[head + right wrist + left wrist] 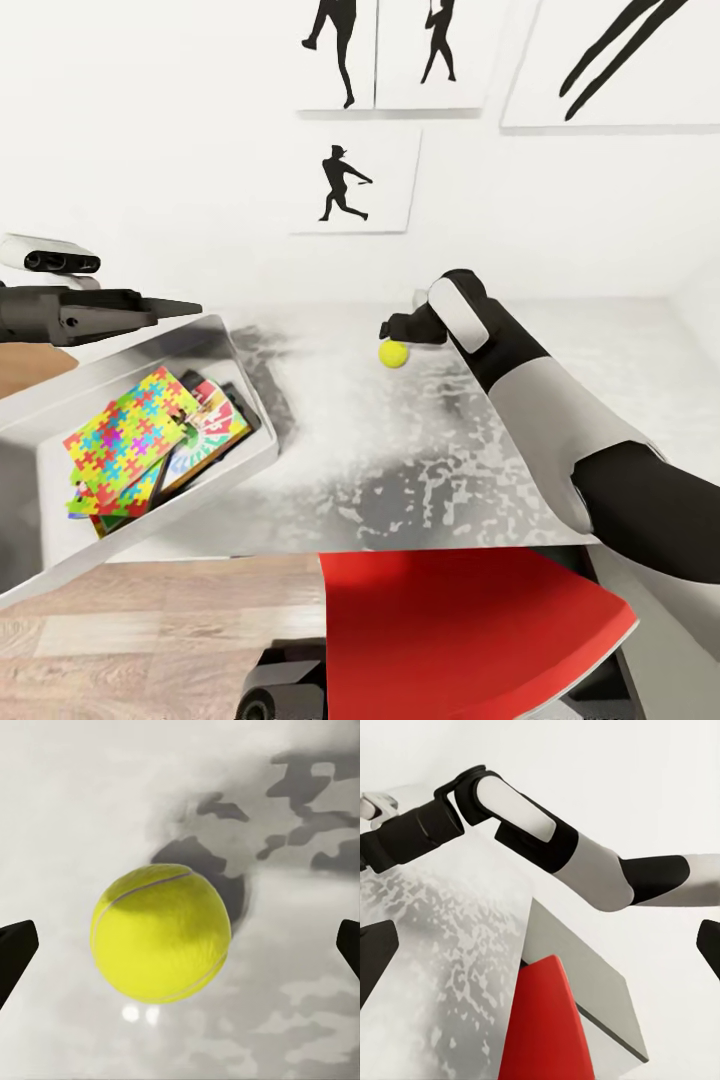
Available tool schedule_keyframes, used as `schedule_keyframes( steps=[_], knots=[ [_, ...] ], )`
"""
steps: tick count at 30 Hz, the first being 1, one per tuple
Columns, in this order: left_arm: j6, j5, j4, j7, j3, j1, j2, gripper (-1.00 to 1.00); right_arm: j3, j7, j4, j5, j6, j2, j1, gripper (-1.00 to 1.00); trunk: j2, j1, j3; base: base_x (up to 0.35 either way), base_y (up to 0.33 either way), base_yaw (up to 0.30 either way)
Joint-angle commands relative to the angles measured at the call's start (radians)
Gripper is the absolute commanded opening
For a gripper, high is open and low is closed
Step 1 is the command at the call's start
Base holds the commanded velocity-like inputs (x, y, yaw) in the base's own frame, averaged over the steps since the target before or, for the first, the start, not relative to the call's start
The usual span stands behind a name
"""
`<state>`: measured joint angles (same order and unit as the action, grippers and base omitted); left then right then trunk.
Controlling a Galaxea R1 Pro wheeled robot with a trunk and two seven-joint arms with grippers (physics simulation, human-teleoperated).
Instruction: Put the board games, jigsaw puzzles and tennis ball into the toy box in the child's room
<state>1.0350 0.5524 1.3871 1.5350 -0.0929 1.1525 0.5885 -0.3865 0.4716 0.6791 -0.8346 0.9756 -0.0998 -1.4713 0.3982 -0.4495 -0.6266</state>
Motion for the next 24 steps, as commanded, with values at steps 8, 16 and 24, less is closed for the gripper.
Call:
schedule_keyframes(
  steps=[8,16,24],
  knots=[
    [0.011,0.002,0.000,0.004,-0.002,0.002,0.001,1.00,-0.003,0.010,0.000,-0.011,0.004,0.000,-0.008,1.00,0.002,-0.001,-0.015,0.000,0.000,0.000],
    [0.011,0.002,0.000,0.004,-0.002,0.002,0.001,1.00,-0.002,0.010,0.000,-0.011,0.005,0.000,-0.016,1.00,0.002,-0.001,-0.028,0.000,0.000,0.000],
    [0.011,0.002,0.000,0.004,-0.001,0.003,0.001,1.00,-0.002,0.010,0.000,-0.011,0.006,0.000,-0.025,1.00,0.002,-0.001,-0.041,0.000,0.000,0.000]
  ],
)
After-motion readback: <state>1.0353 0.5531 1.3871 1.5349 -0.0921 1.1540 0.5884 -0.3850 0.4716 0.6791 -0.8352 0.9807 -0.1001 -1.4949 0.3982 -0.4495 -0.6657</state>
